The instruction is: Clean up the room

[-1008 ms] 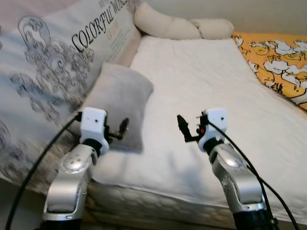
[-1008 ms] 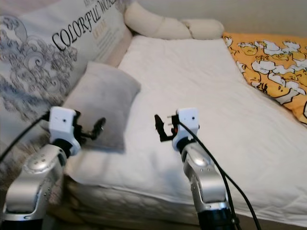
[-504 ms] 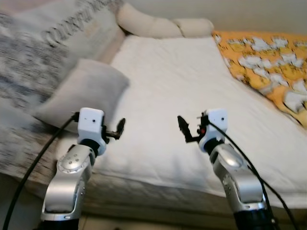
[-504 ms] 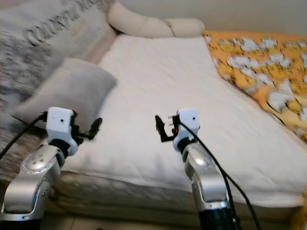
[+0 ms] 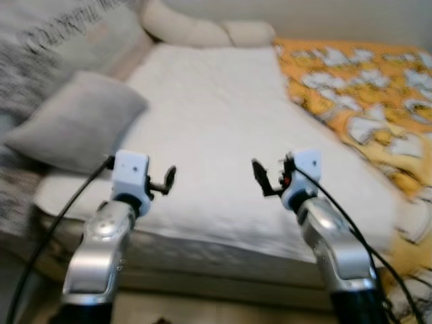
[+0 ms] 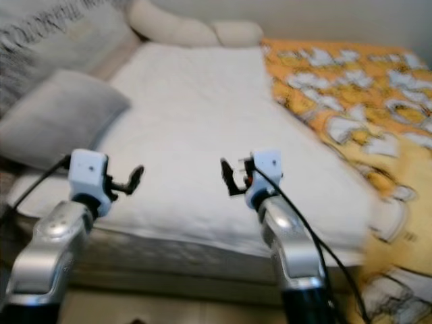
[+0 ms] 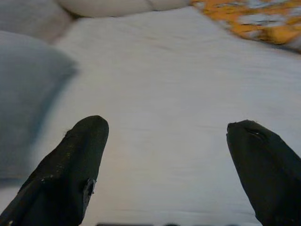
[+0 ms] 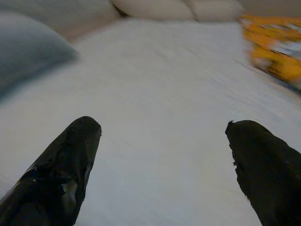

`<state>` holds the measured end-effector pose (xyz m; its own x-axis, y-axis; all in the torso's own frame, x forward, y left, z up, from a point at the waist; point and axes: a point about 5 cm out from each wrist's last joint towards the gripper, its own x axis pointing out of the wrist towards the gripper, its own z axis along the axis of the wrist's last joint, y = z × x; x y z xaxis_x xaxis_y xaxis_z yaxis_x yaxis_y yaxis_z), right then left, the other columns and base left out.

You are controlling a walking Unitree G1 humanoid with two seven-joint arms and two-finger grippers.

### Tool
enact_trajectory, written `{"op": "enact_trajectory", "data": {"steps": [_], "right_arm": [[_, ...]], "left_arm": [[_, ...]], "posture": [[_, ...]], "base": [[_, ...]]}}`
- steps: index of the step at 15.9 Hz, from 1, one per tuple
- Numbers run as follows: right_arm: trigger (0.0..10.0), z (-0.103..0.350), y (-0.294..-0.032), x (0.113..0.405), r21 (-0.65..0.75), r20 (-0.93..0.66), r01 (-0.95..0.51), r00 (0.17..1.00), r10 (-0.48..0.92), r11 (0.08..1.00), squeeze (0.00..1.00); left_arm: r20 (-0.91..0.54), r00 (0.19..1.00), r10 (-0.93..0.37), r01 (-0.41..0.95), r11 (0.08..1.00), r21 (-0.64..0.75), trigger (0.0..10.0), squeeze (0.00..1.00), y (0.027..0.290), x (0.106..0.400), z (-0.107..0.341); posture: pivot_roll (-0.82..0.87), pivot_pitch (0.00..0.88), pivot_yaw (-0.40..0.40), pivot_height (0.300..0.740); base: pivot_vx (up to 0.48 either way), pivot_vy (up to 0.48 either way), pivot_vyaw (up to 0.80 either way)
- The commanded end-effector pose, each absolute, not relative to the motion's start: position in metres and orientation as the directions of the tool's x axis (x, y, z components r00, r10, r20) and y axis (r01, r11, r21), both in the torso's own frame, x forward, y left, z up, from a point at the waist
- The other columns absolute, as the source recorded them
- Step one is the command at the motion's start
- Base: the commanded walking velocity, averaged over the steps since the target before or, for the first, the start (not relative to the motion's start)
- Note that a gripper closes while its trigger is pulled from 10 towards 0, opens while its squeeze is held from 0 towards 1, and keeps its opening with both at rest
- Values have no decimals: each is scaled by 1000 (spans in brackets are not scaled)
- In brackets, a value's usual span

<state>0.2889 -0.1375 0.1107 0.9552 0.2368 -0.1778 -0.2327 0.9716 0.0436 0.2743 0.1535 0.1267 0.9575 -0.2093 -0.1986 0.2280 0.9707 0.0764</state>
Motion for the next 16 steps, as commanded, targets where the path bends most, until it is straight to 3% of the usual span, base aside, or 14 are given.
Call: {"op": "enact_trajectory", "data": {"steps": [1,16], "right_arm": [[10000,119,-137,292,52,-151,-238,958,243,970,1000],[10000,114,-145,283,107,-159,-216,960,231,971,1000]], "left_arm": [[-172,961,-219,237,967,97,10000,1000,150,277,133],[-174,962,-212,230,969,90,10000,1000,148,271,133]], "posture": [[-5,0,-7,740],[6,0,-22,740]], "base": [[0,-371,0],[0,-369,0]]}}
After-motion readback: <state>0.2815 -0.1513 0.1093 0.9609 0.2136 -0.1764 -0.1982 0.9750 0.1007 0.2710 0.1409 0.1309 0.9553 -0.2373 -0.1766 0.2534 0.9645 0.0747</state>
